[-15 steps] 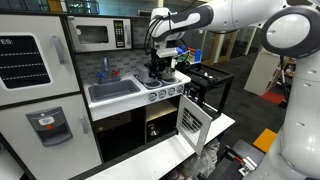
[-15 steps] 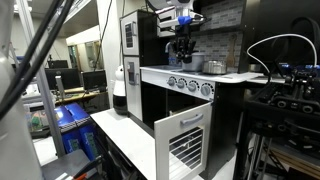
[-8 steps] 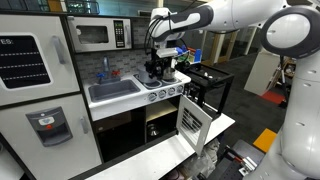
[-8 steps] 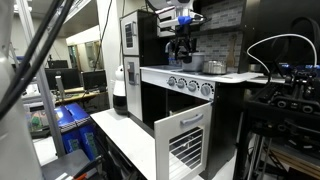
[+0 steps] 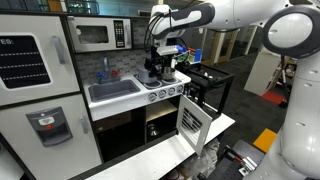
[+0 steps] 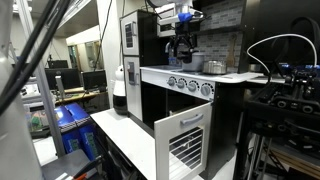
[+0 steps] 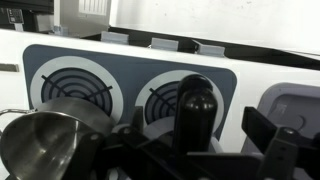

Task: Remove the grey lid from the silver pot and place it on top of the grey pot

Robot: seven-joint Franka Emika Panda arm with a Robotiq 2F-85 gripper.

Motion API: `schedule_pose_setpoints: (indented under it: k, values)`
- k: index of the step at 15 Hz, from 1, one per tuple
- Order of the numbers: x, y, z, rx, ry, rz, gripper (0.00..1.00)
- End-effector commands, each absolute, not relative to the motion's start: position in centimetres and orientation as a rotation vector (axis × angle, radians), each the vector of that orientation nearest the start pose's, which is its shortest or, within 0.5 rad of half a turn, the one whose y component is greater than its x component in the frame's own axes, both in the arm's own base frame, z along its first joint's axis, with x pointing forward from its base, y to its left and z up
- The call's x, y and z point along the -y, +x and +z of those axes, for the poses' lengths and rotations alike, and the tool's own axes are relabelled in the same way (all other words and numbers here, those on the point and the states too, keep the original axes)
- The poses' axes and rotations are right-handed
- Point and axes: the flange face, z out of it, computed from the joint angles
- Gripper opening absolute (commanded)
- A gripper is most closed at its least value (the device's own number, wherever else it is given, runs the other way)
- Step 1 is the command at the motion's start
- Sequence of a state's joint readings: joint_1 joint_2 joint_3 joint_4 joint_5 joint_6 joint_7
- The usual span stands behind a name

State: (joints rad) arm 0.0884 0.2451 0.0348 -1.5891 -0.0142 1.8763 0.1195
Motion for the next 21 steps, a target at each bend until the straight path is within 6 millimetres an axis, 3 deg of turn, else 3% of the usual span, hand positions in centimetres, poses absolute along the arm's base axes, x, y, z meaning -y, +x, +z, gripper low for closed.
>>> schedule_pose_setpoints:
  k: [1,8,15,17,18,21]
  values:
    - [-7.6,63.1,51.9,0.049,-3.152,-0.073,1.0]
    - [-8.5,60.5,56.8,0.078,-3.175,-0.068,1.0]
    - [-10.4,57.1,61.7,0.154,-3.17,-0.209,1.0]
    - [-10.9,56.2,62.7,0.174,-3.153,-0.259,1.0]
    - [-10.8,57.6,62.3,0.125,-3.153,-0.23,1.0]
    - [-11.1,56.6,63.3,0.137,-3.15,-0.253,1.0]
